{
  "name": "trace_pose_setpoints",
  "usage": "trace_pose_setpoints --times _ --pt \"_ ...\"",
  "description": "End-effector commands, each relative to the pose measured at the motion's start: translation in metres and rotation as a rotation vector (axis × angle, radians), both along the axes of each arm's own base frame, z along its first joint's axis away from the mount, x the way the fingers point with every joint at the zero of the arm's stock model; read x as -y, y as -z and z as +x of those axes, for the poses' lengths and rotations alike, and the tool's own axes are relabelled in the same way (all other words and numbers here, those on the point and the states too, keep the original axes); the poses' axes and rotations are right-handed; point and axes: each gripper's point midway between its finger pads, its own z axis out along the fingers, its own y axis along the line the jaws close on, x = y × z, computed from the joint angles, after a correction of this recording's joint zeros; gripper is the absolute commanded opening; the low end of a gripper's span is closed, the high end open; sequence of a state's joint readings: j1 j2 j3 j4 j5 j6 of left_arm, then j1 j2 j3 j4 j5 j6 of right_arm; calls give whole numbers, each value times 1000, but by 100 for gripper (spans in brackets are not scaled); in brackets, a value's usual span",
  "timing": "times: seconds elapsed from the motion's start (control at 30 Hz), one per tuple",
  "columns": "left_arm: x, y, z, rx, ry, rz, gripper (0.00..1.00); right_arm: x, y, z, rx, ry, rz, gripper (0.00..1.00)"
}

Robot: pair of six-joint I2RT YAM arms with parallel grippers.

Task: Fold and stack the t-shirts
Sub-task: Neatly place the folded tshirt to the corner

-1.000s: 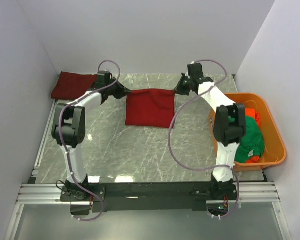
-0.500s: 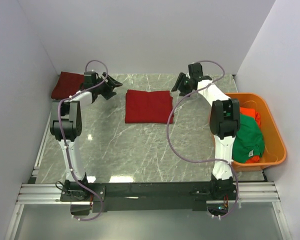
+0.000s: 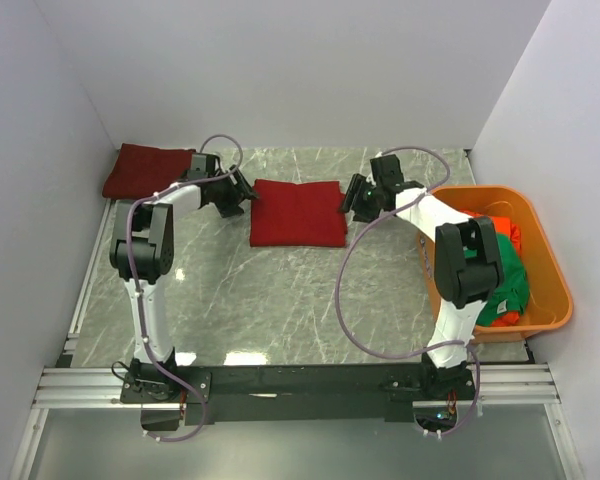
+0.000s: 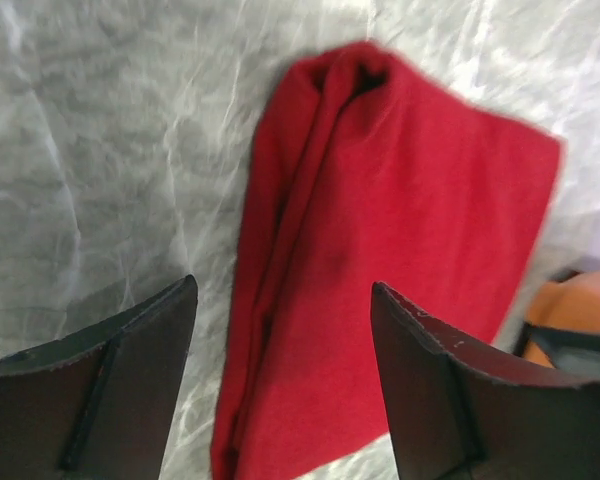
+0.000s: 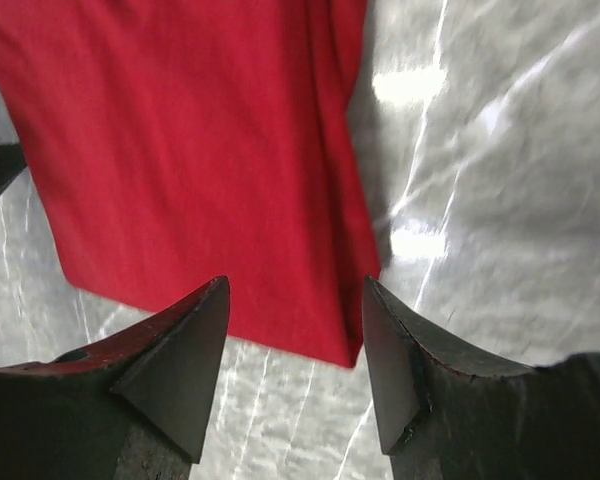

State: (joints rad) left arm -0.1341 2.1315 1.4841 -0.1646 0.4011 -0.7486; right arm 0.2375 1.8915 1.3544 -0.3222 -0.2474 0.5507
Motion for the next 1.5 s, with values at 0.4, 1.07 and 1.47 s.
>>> trace_pose_setpoints --times 0.4,1.07,1.47 --pt "18 44 3 -96 69 347 55 -13 -42 -21 140 -12 61 60" --pt "-77 -86 83 179 -75 891 0 -58 -55 -88 146 -130 -12 56" --pt "-168 -180 110 351 -158 1188 0 -47 -56 -96 138 -111 -52 54"
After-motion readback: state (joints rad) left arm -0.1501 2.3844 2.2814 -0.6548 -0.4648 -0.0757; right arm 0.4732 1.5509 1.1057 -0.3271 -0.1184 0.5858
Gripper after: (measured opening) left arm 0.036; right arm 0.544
